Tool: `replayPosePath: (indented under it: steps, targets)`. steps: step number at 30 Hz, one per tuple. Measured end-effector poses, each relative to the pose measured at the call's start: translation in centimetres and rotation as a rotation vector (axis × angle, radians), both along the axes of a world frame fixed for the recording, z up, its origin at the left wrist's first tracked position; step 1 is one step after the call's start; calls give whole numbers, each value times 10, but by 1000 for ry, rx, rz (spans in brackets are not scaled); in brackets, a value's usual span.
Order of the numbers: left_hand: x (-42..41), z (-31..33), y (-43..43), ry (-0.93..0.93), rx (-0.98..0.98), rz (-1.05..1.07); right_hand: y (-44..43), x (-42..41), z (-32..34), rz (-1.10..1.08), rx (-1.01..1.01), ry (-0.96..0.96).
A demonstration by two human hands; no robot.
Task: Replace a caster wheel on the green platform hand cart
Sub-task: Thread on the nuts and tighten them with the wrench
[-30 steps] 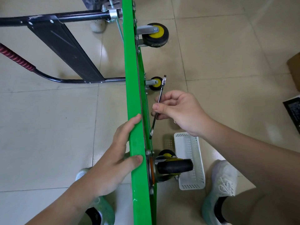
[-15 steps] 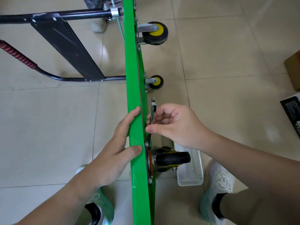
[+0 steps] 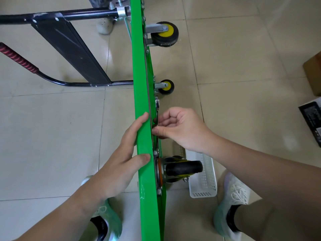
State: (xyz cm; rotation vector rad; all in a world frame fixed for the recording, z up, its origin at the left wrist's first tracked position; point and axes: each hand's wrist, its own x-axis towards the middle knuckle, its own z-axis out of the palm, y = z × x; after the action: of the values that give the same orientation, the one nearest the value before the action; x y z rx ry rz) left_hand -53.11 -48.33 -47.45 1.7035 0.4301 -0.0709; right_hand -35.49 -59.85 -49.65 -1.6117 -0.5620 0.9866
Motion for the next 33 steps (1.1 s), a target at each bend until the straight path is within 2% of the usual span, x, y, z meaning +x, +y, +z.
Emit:
replayPosePath:
  steps: [15, 21, 25, 30, 33]
  targets:
    - [0, 1, -1, 21, -8, 11, 10, 10, -14, -22, -68, 97]
    - [0, 3, 0, 34, -4, 2, 9, 12, -14, -4, -46, 99]
    - [0, 2, 0, 34, 3, -4, 5, 11, -10, 53, -46, 32]
    - [1, 1, 2, 29, -37, 1, 14, 16, -21, -31, -79, 172]
    - [1, 1, 1, 36, -54, 1, 19, 20, -29, -8, -136, 262]
